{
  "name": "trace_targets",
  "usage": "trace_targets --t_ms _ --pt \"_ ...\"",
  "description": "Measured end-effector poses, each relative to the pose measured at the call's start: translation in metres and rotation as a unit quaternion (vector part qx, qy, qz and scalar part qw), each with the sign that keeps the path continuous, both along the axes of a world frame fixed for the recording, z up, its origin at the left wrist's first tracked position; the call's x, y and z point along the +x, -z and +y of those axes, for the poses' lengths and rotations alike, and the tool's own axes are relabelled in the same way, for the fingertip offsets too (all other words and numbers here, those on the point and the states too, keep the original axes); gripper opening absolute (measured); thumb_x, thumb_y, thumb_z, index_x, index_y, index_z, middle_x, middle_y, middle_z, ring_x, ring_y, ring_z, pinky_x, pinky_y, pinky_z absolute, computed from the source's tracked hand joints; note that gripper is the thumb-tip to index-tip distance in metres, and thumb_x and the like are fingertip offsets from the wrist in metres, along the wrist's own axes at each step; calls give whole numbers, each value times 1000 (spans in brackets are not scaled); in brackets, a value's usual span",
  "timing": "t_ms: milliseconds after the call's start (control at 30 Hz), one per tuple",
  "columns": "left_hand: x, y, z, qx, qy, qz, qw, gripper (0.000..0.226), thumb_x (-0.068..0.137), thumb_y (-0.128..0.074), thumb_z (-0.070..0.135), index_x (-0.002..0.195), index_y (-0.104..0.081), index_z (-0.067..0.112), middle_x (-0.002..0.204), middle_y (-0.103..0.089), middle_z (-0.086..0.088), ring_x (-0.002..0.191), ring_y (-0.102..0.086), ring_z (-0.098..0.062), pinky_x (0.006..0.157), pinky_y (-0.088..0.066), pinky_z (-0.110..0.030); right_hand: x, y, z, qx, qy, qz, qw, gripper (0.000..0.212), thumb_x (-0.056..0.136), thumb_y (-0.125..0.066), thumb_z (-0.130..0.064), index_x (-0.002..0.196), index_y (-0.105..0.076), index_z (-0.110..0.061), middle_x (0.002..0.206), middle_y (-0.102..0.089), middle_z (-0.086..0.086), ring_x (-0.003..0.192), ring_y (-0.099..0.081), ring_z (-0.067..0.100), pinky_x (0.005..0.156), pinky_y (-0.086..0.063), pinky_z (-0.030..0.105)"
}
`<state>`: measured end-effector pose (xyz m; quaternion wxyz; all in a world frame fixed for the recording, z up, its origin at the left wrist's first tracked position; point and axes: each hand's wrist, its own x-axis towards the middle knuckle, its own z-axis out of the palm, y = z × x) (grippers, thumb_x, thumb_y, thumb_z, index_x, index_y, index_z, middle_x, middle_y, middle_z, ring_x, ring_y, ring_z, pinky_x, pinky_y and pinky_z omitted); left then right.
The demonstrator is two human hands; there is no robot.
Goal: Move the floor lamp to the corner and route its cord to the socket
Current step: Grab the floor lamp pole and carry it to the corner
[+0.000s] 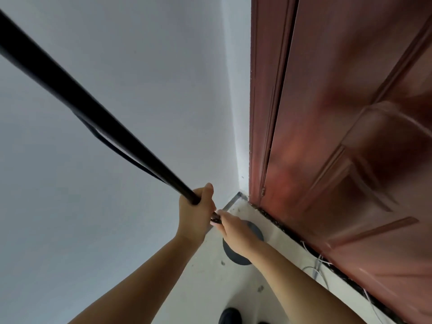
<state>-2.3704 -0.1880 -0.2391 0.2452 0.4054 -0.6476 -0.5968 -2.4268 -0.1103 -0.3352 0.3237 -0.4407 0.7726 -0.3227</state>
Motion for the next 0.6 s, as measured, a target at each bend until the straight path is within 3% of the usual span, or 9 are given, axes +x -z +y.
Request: trace_targets --t_ms 100,167,333,467,600 --pt "25 -37 6 -3 -28 6 1000 45 88 -49 9 47 -33 4 44 -30 -4 41 -31 -13 47 -34 -24 17 -36 4 5 -43 16 999 34 100 -37 -31 104 -51 0 92 -63 18 83 -62 29 73 -45 35" --pt "44 -64 12 0 -50 7 999 43 88 -50 11 49 -36 0 47 -31 -5 44 -31 -16 53 -34 -29 31 -63 7 4 -79 10 997 33 100 -35 -34 98 -50 -4 77 -57 10 70 -57 25 65 -41 33" --pt "114 -125 29 2 -108 24 994 43 82 -52 16 43 -33 15 36 -33 7 37 -34 -10 54 -37 -28 82 -118 12 19 -185 14 982 23 99 -36 -35 84 -39 -18 63 -43 -5 52 -42 12 51 -31 25" --pt "183 -157 46 -8 -182 33 983 45 82 -52 17 40 -37 16 35 -38 7 38 -40 -10 59 -41 -32 140 -150 14 31 -268 22 963 29 98 -35 -38 94 -48 -12 84 -63 12 74 -61 30 67 -48 40" --pt "262 -178 68 -9 -252 45 967 55 84 -51 14 33 -35 25 33 -35 10 34 -39 -7 59 -42 -32 212 -175 20 42 -346 26 937 30 98 -36 -40 104 -50 -15 102 -67 17 91 -65 33 84 -52 47"
